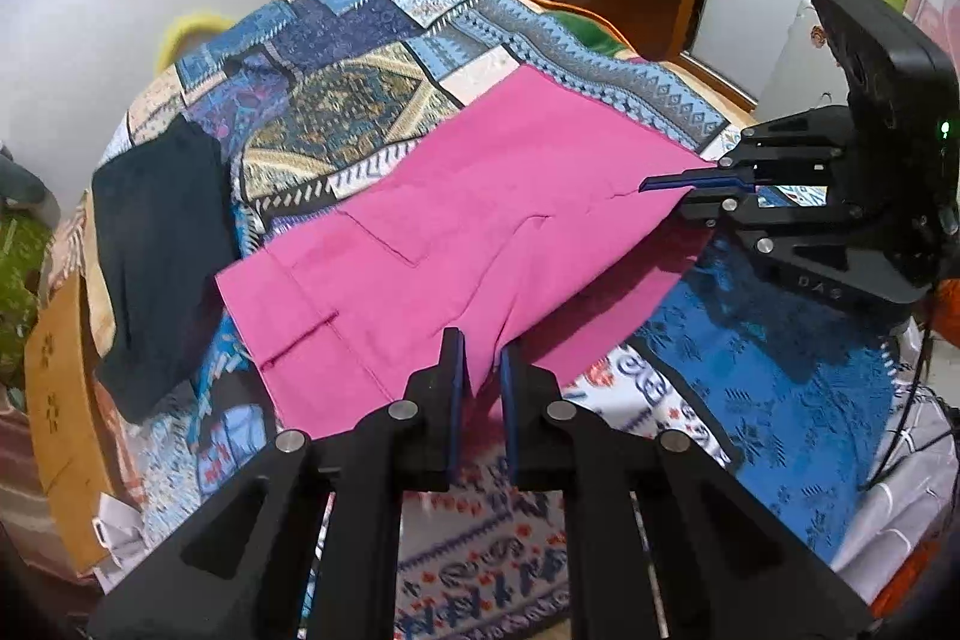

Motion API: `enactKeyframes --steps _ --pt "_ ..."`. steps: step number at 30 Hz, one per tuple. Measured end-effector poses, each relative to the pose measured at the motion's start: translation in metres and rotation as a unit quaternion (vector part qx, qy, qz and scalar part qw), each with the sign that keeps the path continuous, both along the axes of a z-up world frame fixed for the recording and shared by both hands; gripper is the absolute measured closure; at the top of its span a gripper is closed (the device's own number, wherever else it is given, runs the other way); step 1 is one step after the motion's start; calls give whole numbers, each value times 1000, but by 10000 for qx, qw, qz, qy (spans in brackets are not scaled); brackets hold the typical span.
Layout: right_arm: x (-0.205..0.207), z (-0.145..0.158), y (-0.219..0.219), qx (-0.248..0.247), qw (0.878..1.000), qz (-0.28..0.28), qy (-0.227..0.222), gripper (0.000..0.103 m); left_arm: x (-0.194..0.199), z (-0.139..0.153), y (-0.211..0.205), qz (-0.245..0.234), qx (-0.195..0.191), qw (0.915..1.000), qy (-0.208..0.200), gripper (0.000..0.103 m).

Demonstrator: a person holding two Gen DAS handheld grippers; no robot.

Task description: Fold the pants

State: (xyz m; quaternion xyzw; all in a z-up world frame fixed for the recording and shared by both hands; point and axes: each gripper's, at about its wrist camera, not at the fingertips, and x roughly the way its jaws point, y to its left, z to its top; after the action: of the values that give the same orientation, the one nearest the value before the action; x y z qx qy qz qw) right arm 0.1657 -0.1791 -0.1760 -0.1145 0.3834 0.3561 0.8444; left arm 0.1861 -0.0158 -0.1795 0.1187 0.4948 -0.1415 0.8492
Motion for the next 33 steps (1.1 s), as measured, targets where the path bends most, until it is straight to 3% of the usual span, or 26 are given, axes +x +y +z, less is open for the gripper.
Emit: enactKeyframes --steps 5,9,13,17,20,21,26,29,33 --pt "-6 -12 1 -46 9998 -11 177 99 -3 -15 0 71 -20 9998 171 87" --pt "-9 -27 6 -186 9986 25 491 97 -11 -18 2 66 72 9999 85 84" --pt "-14 -27 7 -268 9981 23 563 96 -17 -16 11 77 -87 9998 178 81" --pt "-15 -19 0 -131 9970 -24 767 84 -27 -11 18 38 -170 9997 195 77" --pt "-19 -10 -6 42 9966 -57 815 72 -36 -11 23 58 75 9999 120 60" --pt "-20 -7 -6 81 9967 -62 801 71 -38 -12 28 100 137 9998 64 54" --pt "-26 13 -9 352 9975 -187 587 69 -39 -6 63 611 -91 9980 133 54" --pt "-23 20 -8 519 9967 -370 503 61 -37 8 78 897 -343 9954 -38 54" --pt "-14 25 -4 768 9939 -622 489 59 -26 30 80 1127 -558 9915 -328 52"
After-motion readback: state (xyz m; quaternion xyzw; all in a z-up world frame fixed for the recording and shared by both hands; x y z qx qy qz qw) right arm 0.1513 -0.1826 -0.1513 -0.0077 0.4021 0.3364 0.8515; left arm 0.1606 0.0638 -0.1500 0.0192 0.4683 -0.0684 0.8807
